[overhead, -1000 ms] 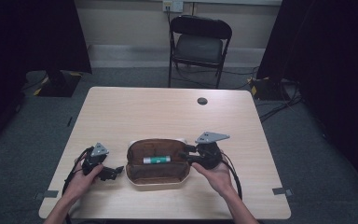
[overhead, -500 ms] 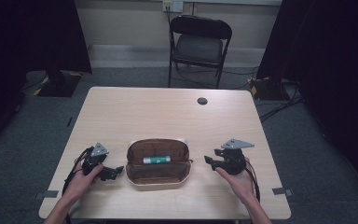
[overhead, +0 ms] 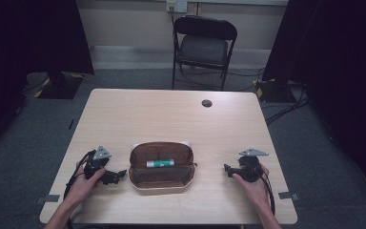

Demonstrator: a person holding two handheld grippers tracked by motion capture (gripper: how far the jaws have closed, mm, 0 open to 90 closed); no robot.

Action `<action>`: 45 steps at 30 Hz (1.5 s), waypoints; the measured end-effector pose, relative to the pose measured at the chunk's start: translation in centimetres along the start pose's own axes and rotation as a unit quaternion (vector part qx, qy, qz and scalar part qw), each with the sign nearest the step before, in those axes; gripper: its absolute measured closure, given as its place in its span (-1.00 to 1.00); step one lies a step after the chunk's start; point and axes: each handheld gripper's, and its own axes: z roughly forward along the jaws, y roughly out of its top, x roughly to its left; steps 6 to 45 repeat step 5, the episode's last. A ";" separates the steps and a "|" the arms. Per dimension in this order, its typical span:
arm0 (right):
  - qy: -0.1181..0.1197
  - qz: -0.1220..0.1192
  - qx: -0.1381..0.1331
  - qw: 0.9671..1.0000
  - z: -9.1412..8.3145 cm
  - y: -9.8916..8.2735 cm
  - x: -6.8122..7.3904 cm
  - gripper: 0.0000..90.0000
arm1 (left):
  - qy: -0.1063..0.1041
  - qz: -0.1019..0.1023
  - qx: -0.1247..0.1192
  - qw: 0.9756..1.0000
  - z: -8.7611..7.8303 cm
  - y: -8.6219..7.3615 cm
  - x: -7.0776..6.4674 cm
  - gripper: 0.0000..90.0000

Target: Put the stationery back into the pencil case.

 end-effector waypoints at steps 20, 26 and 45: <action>-0.020 -0.007 -0.029 0.999 0.5 -0.4 0.2 -0.54 | 0.000 0.000 0.001 1.000 0.0 0.0 0.0 -1.00; -0.020 -0.007 -0.029 0.999 0.5 -0.4 0.2 -0.54 | 0.000 0.000 0.001 1.000 0.0 0.0 0.0 -1.00; -0.020 -0.007 -0.029 0.999 0.5 -0.4 0.2 -0.54 | 0.000 0.000 0.001 1.000 0.0 0.0 0.0 -1.00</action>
